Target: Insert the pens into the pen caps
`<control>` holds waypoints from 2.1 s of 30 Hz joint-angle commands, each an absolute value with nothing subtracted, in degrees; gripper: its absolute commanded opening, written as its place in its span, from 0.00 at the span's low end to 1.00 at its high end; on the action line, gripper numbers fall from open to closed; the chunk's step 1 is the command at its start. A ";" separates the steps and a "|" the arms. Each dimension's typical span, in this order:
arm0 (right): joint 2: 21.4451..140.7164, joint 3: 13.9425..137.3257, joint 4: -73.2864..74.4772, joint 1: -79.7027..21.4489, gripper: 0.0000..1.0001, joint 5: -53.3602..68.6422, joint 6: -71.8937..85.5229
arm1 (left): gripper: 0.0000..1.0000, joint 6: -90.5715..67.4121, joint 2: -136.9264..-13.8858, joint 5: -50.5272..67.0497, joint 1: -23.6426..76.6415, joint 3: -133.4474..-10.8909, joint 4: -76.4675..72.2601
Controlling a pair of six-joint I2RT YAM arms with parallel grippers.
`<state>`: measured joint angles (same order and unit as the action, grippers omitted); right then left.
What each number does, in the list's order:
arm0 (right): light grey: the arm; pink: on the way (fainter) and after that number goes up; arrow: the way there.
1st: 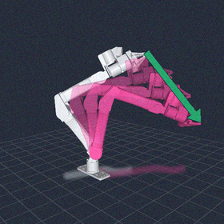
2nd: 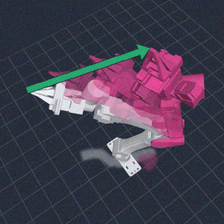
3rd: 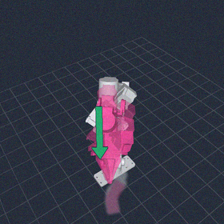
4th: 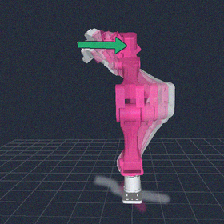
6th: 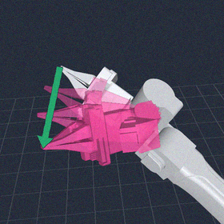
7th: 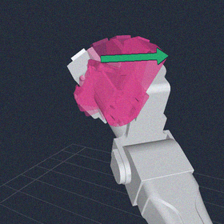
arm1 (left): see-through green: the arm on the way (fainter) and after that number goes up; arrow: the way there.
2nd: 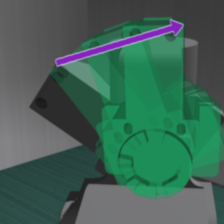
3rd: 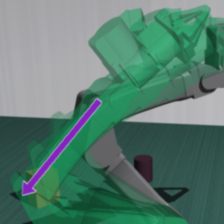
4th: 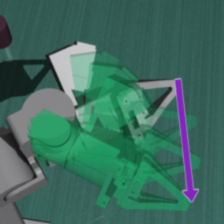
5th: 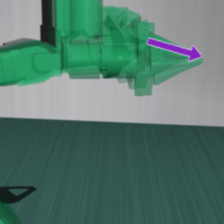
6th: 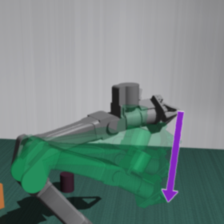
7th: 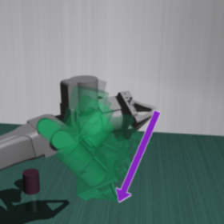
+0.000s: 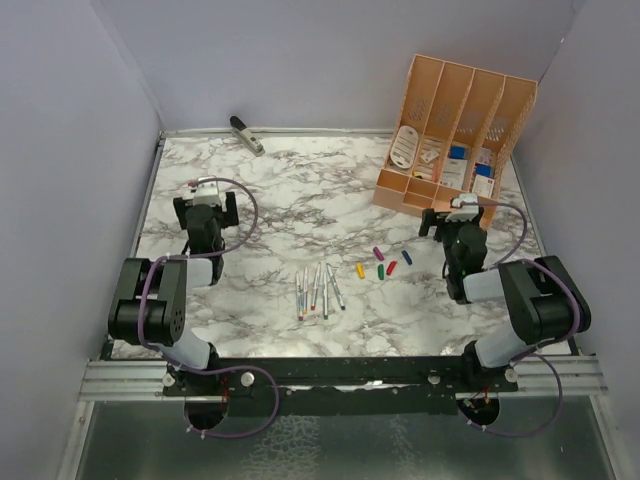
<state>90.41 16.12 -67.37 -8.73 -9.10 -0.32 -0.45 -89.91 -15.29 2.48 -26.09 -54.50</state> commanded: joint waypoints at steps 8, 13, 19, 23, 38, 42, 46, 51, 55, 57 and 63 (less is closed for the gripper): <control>83.46 28.94 -39.64 -8.85 0.88 -11.61 4.14 | 0.99 -8.22 -81.76 -6.09 2.66 -37.88 -24.91; 80.26 32.99 -31.27 -9.64 0.80 -4.40 8.96 | 0.99 -11.80 -77.89 6.57 2.73 -37.07 -25.44; 78.02 34.79 -27.88 -12.79 0.76 -3.52 9.82 | 0.99 -16.46 -84.28 21.27 2.72 -41.91 -22.05; 77.61 37.02 -24.08 -14.60 0.74 -2.91 9.99 | 0.99 -16.88 -86.61 22.34 3.55 -44.61 -16.98; 73.20 39.76 -20.28 -16.00 0.90 -1.76 17.06 | 0.99 -20.03 -78.31 8.72 21.14 -41.66 -5.53; 71.59 36.25 -26.90 -16.00 1.00 3.71 17.57 | 0.99 -22.45 -76.69 9.21 21.37 -41.83 -0.48; 73.42 38.03 -24.68 -15.99 1.00 5.47 17.18 | 0.99 -21.25 -75.26 6.47 24.62 -42.25 4.97; 73.83 37.77 -24.39 -16.00 1.00 5.01 17.11 | 0.99 -23.80 -73.13 -0.86 29.42 -41.96 11.07; 73.64 38.29 -23.49 -16.00 1.00 4.71 16.82 | 0.99 -28.01 -74.66 -5.57 31.08 -46.28 21.73; 73.48 38.39 -23.59 -16.00 1.00 4.79 16.88 | 0.99 -28.51 -75.69 -7.63 32.01 -48.82 25.64; 73.54 37.91 -23.94 -16.00 1.00 4.85 17.84 | 0.98 -28.87 -78.24 -9.76 33.66 -53.91 32.46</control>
